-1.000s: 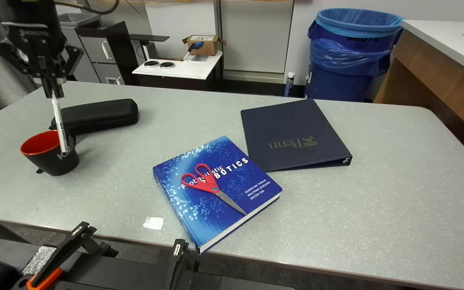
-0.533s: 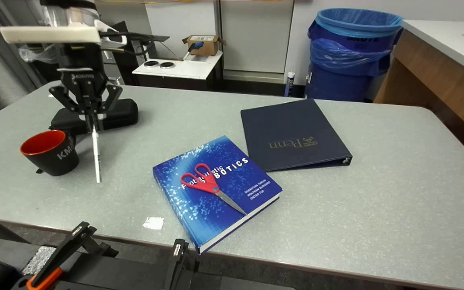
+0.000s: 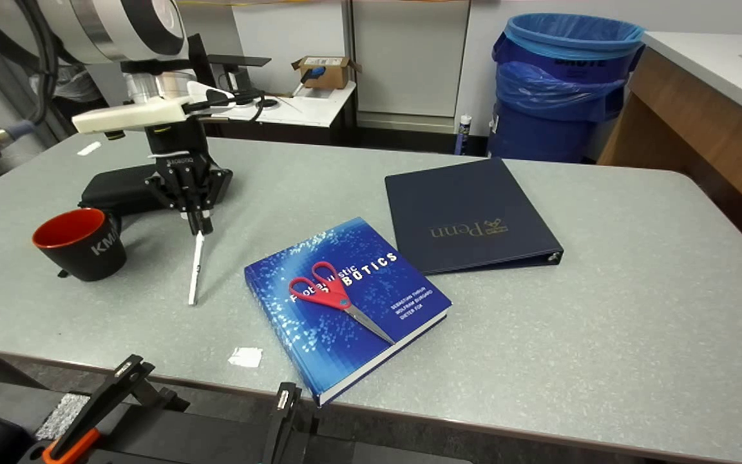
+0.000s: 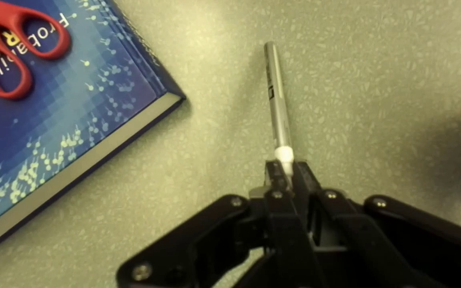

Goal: Remove the pen from the red and black mug

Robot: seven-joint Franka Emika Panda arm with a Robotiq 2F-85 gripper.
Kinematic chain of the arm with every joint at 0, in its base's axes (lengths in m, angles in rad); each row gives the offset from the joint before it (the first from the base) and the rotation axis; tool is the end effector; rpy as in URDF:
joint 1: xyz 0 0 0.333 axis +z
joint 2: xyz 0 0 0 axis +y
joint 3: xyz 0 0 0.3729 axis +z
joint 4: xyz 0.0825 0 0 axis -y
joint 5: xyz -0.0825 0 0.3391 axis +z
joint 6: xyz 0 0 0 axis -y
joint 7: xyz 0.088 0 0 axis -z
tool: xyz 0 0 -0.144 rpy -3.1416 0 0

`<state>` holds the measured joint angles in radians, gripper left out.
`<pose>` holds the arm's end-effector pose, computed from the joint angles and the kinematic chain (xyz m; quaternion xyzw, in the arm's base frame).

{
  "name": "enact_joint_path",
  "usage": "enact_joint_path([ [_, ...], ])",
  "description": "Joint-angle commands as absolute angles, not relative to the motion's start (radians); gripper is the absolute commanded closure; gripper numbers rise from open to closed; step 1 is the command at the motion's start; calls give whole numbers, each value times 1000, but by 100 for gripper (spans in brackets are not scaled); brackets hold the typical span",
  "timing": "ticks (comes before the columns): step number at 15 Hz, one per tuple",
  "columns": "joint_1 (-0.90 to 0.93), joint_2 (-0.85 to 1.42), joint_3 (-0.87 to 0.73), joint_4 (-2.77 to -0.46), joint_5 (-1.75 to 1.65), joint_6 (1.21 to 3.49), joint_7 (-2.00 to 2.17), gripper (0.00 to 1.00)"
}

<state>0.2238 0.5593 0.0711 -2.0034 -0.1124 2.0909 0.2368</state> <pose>0.5155 0.1463 0.1990 0.9702 0.0659 -0.2184 0.0816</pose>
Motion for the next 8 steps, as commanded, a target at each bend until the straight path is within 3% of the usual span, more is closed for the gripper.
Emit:
enact_joint_path([
  [1,261,609,34,-1944,-150,2100,337,97],
  [2,265,613,30,-1939,-150,2102,353,90],
  [3,271,612,26,-1937,-155,2100,369,65],
  [5,278,609,22,-1936,-154,2101,388,58],
  [8,284,594,23,-1946,-150,2106,404,34],
])
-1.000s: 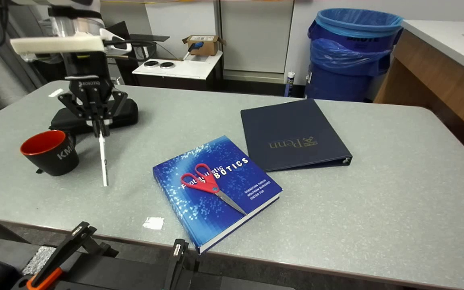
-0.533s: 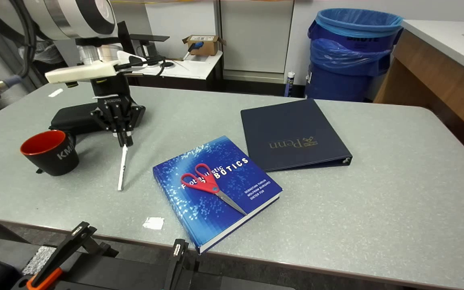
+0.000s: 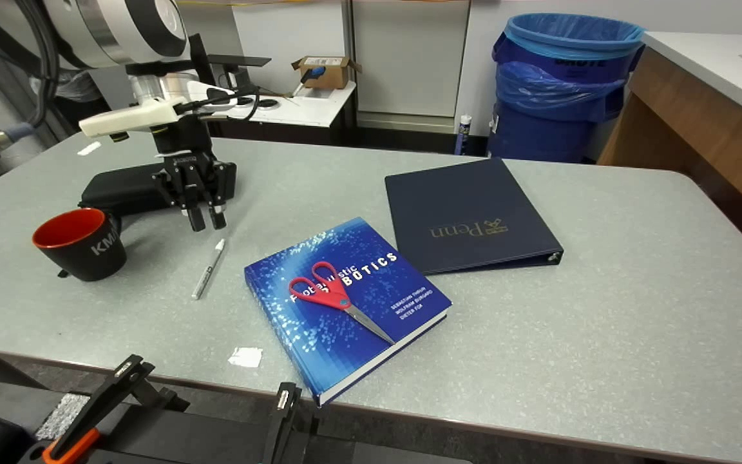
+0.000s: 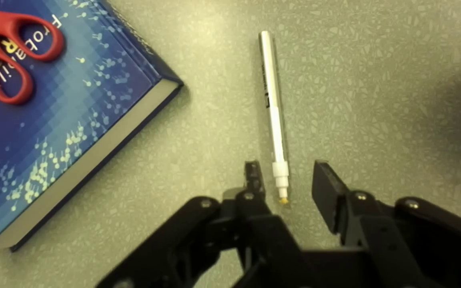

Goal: Remove the pen from the red and black mug

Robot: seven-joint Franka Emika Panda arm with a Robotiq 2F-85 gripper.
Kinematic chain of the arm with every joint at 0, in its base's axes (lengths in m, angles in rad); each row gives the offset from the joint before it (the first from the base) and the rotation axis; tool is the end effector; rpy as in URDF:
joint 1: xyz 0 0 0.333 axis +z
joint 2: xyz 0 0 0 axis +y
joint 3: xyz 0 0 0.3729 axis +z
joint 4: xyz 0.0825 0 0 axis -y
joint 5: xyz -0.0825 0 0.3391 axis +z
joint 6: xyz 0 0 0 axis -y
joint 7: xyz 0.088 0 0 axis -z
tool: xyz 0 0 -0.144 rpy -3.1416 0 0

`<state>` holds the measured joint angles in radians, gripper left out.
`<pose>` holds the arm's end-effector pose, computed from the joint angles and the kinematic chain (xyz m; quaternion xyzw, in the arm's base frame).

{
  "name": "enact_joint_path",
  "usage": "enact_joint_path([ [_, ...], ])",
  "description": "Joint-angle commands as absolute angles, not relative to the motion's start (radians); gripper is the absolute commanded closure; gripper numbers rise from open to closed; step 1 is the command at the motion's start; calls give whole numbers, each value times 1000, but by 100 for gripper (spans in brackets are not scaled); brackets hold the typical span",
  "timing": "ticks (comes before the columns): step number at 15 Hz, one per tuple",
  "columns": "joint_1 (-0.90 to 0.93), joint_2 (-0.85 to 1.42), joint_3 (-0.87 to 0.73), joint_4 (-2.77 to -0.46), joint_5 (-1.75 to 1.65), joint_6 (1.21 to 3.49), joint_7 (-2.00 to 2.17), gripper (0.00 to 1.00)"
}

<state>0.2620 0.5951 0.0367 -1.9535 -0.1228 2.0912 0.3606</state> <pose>0.5298 0.1521 0.1927 0.9735 0.0109 -0.2026 0.1055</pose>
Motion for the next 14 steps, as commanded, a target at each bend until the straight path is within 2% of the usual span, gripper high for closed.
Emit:
enact_joint_path([
  [1,285,588,25,-1952,-149,2107,403,27],
  [4,286,571,31,-1968,-147,2110,390,5],
  [5,286,567,32,-1972,-147,2114,387,0],
  [14,276,583,44,-1962,-123,2099,368,0],
])
